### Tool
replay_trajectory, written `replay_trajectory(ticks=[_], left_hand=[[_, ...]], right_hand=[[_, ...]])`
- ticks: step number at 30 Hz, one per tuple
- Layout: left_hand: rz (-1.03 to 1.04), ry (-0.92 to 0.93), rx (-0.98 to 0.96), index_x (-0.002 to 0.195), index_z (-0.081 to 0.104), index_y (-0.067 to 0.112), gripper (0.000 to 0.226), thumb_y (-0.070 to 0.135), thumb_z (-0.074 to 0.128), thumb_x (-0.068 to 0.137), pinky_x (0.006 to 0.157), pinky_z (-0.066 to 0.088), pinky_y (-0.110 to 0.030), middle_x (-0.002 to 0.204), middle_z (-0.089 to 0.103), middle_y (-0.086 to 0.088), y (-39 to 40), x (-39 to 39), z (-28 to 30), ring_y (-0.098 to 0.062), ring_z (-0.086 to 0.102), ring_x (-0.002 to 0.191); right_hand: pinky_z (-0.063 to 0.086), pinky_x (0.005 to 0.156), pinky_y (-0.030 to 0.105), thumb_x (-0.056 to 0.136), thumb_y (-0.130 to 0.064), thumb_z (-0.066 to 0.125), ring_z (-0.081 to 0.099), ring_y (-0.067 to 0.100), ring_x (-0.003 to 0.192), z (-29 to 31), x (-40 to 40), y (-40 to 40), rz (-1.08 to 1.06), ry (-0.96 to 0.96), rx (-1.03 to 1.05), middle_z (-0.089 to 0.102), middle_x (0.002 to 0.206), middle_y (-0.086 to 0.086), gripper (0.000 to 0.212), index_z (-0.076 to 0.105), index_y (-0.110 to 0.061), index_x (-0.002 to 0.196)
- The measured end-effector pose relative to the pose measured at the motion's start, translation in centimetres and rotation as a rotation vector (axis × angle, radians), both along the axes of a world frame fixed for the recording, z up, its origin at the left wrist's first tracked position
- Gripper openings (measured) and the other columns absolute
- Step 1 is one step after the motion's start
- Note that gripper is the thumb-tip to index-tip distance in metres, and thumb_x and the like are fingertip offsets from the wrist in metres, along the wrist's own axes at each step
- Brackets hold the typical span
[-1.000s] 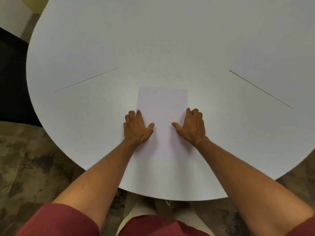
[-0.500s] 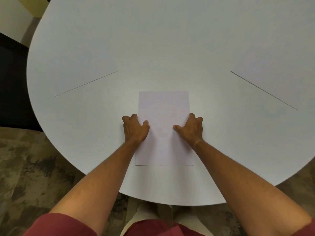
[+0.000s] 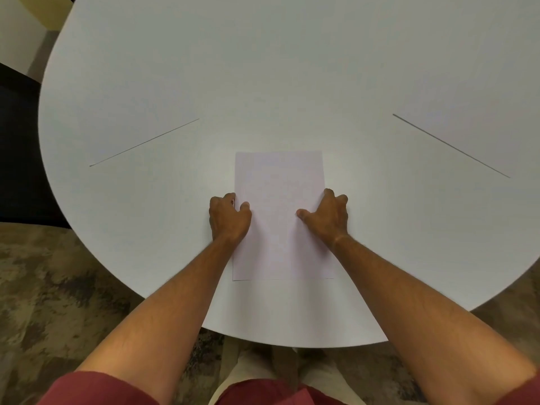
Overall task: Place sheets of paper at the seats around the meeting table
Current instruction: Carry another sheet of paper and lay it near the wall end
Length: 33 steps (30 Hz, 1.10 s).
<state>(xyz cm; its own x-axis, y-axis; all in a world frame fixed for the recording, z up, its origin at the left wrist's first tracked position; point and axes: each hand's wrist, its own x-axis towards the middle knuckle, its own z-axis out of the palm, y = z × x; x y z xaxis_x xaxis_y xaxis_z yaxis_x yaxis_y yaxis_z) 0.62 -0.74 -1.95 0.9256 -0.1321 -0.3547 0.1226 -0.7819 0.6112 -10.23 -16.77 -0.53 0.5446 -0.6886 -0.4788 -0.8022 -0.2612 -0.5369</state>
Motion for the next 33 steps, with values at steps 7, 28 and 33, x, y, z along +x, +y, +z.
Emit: replay_trajectory(ticks=[7,28,33], left_hand=[[-0.035,-0.016,-0.024,0.141,0.050,0.004,0.053,0.025,0.062,0.093,0.103,0.043,-0.034,0.136,0.053,-0.015,0.2,0.1,-0.4,-0.030,0.056,0.122],[0.045,0.026,-0.188,0.089,0.064,0.012,0.007,0.011,0.071,0.088,0.060,0.044,-0.015,0.078,0.060,0.004,-0.1,2.5,-1.0,-0.004,0.055,0.066],[0.035,0.041,-0.292,0.086,0.065,0.013,0.007,0.012,0.072,0.086,0.060,0.042,-0.012,0.073,0.061,0.007,1.0,3.1,-1.1,-0.005,0.056,0.065]], right_hand=[[0.043,0.095,0.035,0.082,-0.034,0.076,0.049,0.035,0.118,-0.1,-0.2,-0.2,-0.011,-0.019,-0.004,0.041,0.130,0.016,0.066,0.044,-0.005,0.132],[0.042,0.098,0.040,0.085,-0.047,0.069,0.040,0.032,0.125,-0.4,-0.8,-0.9,0.199,0.058,-0.244,0.043,0.135,0.015,0.075,0.039,-0.004,0.139],[0.037,0.105,0.036,0.092,-0.036,0.064,0.043,0.030,0.131,-0.4,-0.2,-1.8,-0.004,-0.083,-0.137,0.045,0.140,0.015,0.064,0.041,-0.006,0.143]])
